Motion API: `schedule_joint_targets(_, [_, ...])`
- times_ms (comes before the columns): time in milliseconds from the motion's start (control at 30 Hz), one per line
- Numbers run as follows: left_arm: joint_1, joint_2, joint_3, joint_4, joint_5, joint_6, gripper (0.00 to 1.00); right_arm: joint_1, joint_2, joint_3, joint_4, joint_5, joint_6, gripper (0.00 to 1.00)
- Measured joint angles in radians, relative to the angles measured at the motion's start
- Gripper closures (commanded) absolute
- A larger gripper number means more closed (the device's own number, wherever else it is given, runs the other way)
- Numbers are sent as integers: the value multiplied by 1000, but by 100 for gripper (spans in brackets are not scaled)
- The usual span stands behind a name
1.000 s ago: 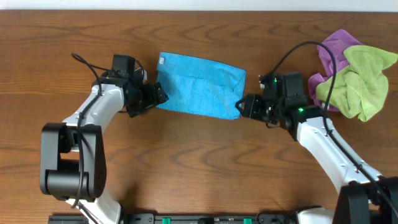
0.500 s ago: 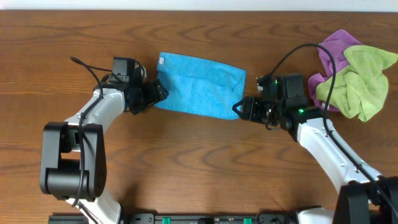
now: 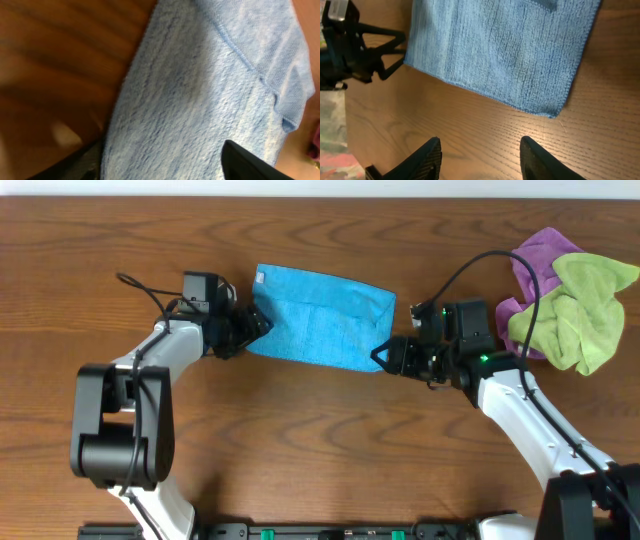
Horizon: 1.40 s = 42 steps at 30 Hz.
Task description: Fold the cloth
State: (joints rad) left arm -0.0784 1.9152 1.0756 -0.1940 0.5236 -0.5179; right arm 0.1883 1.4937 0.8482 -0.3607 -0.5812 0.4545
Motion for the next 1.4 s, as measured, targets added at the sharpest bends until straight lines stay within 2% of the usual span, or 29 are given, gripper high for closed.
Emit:
schedule_joint_targets(133, [3, 43, 13, 42, 50, -13, 64, 0, 0, 0, -37, -5, -1, 46])
schedule_joint_targets(233, [6, 67, 13, 58, 75, -18, 94, 0, 0, -1, -75, 11, -2, 43])
schedule_joint_targets(600, [4, 79, 8, 26, 117, 18, 94, 0, 0, -37, -72, 100, -3, 39])
schedule_joint_targets(967, [3, 31, -6, -145, 111, 121, 94, 0, 4, -182, 190, 163, 77, 34])
schedule_joint_targets(1400, [3, 22, -6, -188, 98, 158, 94, 2, 155, -191, 388, 196, 220, 38])
